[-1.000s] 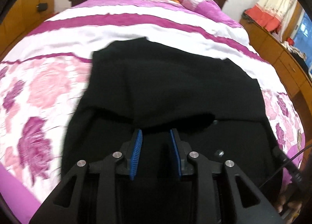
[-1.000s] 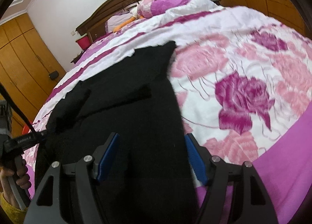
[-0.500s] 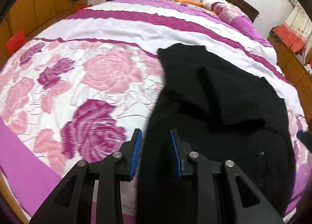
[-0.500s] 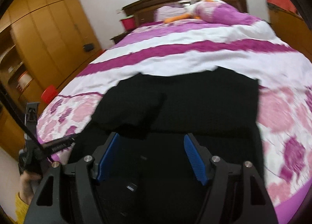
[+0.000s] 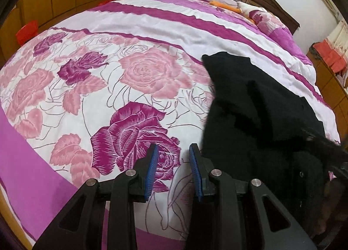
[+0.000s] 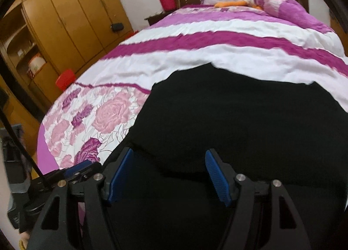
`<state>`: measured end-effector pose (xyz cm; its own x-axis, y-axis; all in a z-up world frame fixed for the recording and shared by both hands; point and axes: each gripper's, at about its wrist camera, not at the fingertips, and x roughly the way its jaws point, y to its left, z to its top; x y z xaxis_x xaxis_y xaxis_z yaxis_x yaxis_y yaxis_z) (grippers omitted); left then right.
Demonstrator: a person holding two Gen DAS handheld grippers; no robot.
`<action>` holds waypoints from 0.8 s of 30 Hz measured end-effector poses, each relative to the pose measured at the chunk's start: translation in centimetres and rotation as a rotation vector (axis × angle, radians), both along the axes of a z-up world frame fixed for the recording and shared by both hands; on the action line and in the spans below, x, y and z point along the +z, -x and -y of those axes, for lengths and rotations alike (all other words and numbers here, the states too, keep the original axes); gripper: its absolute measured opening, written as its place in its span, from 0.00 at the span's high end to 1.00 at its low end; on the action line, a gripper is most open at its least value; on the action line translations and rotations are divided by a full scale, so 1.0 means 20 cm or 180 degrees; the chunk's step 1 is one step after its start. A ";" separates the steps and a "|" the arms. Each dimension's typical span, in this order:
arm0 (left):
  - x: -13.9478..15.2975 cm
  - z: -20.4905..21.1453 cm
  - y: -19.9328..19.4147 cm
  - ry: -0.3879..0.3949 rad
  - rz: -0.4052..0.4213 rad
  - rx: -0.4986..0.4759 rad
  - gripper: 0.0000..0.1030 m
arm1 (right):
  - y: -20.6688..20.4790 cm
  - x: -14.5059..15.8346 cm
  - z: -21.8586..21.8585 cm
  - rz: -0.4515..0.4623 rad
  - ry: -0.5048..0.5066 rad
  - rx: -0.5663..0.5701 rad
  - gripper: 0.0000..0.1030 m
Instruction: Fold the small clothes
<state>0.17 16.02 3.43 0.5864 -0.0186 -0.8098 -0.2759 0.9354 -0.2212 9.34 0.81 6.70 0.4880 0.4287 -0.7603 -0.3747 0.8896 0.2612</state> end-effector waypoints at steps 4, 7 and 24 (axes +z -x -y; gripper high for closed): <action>-0.01 0.00 0.00 0.0019 0.0009 0.0000 0.78 | -0.06 -0.09 -0.04 -0.0101 0.0145 -0.0071 0.43; -0.01 0.00 0.00 -0.0005 0.0010 -0.0004 0.78 | -0.09 -0.13 -0.02 -0.0106 0.0178 -0.0139 0.58; 0.11 0.12 -0.06 -0.0071 0.0149 -0.0220 0.78 | 0.01 0.21 0.44 0.0397 -0.0087 -0.0447 0.91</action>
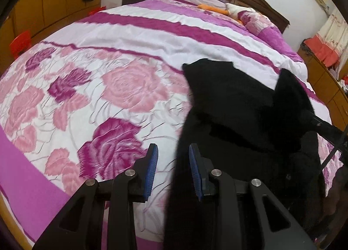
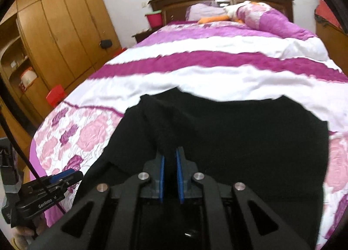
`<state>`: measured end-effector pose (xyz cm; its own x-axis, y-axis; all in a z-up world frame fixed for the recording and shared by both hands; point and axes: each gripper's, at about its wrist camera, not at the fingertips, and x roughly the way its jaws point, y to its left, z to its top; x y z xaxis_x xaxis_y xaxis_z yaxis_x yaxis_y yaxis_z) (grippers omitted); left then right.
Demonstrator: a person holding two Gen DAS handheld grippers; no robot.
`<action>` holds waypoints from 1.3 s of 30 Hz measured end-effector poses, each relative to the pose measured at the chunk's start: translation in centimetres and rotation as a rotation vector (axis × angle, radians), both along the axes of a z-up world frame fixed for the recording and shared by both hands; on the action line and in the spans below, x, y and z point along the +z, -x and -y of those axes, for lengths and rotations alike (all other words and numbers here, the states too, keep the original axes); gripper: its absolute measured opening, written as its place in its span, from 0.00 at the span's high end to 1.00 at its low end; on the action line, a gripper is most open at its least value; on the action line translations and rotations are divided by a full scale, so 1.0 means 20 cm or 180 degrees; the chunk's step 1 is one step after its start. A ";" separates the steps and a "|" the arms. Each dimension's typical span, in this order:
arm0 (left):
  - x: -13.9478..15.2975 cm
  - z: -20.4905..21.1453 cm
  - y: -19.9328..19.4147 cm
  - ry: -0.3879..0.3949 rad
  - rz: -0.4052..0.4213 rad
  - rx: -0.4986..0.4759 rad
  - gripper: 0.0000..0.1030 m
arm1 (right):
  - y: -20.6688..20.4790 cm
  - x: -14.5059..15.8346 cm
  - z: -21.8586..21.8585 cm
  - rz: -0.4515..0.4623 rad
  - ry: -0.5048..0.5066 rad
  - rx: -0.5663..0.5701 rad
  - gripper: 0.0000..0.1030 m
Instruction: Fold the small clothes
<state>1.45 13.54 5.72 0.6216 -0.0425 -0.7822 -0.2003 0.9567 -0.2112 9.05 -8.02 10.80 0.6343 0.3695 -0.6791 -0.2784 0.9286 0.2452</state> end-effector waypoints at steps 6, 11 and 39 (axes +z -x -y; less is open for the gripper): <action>0.04 0.11 -0.09 -0.0044 0.0071 -0.0178 0.78 | -0.01 -0.02 0.29 -0.0035 -0.0113 -0.0395 0.91; 0.04 0.19 -0.19 -0.0027 0.0093 -0.0318 0.78 | -0.04 -0.14 0.52 -0.0238 -0.0253 -0.0760 0.90; 0.05 0.34 -0.40 -0.0035 0.0105 -0.0486 0.78 | -0.26 -0.36 0.74 -0.0584 -0.0432 -0.0990 0.47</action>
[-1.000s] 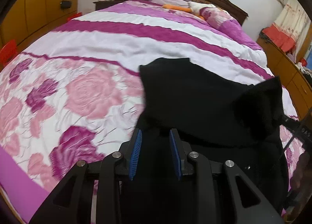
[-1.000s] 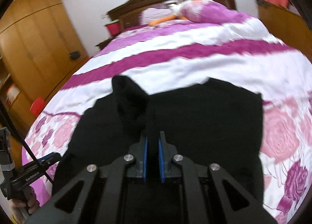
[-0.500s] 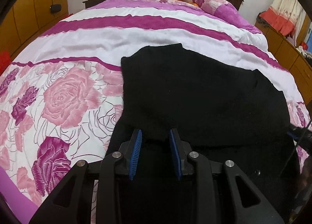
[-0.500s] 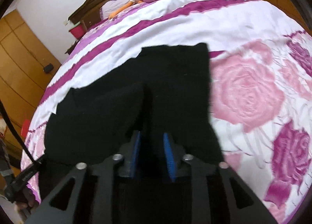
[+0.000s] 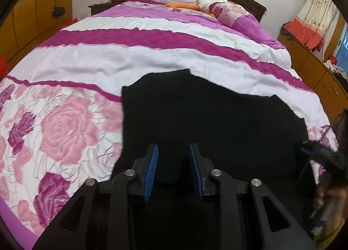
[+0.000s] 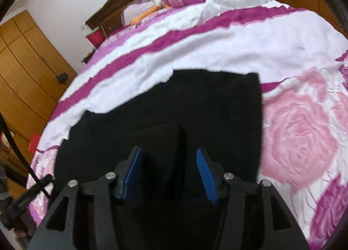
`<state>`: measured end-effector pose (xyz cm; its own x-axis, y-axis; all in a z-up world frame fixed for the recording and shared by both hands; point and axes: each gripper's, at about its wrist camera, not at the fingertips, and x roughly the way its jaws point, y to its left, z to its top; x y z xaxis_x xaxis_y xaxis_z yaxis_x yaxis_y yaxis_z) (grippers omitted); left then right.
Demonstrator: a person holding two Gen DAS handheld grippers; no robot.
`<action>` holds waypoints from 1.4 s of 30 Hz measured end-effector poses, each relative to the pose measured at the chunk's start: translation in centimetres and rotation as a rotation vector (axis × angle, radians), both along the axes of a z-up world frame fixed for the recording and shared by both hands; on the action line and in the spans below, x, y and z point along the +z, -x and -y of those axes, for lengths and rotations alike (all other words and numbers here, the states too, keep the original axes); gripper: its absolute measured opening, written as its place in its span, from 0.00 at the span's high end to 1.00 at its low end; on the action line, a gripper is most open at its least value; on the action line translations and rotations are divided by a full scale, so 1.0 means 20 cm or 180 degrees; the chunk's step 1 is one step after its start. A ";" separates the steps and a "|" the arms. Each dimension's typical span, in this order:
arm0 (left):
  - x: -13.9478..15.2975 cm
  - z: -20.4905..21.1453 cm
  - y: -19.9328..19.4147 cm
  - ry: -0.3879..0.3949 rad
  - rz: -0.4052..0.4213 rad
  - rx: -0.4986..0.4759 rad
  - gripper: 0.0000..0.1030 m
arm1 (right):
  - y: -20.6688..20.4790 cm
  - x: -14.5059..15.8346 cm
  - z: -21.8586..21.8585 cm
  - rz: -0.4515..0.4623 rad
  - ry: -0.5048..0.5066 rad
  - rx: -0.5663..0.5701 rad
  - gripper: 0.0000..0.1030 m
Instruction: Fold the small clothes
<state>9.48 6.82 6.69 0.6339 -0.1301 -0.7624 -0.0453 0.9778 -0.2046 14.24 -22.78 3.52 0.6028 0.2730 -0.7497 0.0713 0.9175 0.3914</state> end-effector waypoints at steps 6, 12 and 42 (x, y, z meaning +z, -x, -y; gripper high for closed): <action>0.02 0.01 -0.07 0.0174 0.0180 0.0053 0.78 | 0.01 0.06 -0.06 0.0258 0.0098 0.0163 0.94; -0.08 0.02 -0.20 0.0043 0.0375 0.0280 0.78 | 0.11 0.27 -0.06 0.0919 0.0530 -0.0061 0.95; -0.07 -0.05 0.03 -0.0334 0.0014 0.0299 0.76 | 0.25 0.13 0.08 0.0198 0.0143 -0.0104 0.54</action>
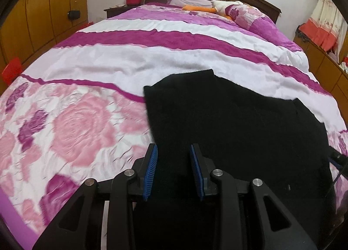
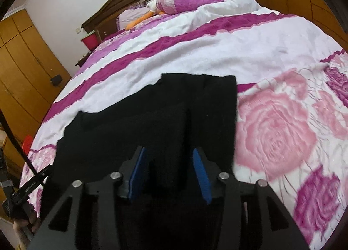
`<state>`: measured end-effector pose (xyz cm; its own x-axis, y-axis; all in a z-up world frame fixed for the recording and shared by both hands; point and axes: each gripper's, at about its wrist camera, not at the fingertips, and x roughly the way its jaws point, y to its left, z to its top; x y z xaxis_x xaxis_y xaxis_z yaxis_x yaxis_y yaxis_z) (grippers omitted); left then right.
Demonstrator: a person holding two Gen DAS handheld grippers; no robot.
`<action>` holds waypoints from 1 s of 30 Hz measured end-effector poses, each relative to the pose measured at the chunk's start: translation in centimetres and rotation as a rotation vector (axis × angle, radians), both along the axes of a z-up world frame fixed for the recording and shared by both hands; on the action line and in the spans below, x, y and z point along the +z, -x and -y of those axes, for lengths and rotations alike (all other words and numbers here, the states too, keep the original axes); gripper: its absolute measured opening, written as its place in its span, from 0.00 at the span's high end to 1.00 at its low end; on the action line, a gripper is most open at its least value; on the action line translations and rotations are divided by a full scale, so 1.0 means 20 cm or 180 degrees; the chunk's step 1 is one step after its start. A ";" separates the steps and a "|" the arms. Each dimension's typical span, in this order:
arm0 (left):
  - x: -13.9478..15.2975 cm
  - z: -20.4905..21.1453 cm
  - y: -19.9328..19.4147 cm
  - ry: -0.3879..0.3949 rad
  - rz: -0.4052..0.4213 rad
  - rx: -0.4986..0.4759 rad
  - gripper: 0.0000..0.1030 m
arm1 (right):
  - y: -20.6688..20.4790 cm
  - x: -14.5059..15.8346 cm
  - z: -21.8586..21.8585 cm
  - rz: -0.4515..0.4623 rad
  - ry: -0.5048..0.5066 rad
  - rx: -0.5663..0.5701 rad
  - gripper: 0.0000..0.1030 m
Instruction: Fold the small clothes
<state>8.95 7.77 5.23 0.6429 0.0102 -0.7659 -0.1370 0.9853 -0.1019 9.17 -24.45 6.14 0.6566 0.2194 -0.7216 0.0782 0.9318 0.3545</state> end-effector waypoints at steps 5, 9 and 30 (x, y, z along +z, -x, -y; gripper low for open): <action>0.06 -0.07 0.19 0.0014 -0.0027 -0.0027 0.76 | 0.24 0.11 -0.02 0.0086 0.0112 0.0121 0.50; 0.09 -0.14 0.36 0.0090 -0.0050 -0.0001 0.76 | 0.43 0.16 -0.03 0.0102 0.0197 0.0193 0.47; -0.10 -0.12 0.94 0.0296 -0.0537 -0.0407 0.66 | 1.09 -0.02 0.01 -0.0288 0.0391 0.0192 0.41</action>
